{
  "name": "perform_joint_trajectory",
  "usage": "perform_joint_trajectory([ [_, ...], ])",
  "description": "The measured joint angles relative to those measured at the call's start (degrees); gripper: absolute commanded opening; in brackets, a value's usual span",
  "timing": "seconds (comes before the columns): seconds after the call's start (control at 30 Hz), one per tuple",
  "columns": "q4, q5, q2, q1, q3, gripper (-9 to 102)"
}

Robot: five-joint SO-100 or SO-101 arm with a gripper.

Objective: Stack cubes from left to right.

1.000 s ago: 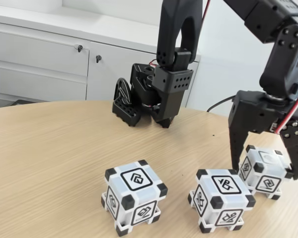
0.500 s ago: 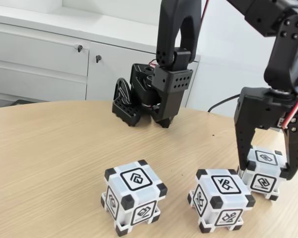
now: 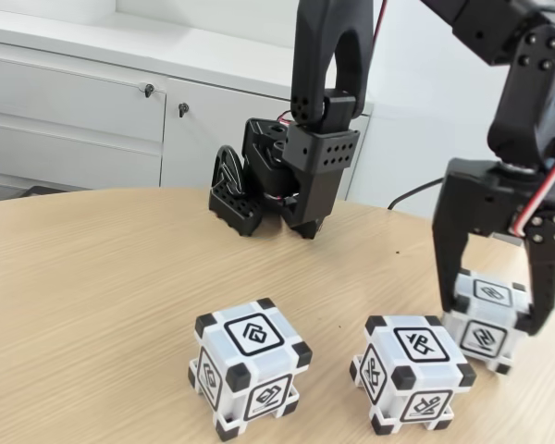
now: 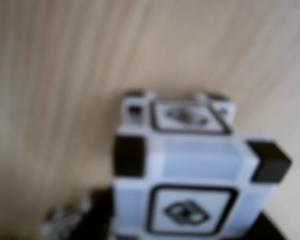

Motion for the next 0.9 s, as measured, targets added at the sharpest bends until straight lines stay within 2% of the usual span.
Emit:
perform_joint_trajectory([
  [0.53, 0.70, 8.00, 16.96, 0.53, 0.09, 13],
  [0.9, 1.85, 16.00, 31.38, 17.67, 0.18, 14],
])
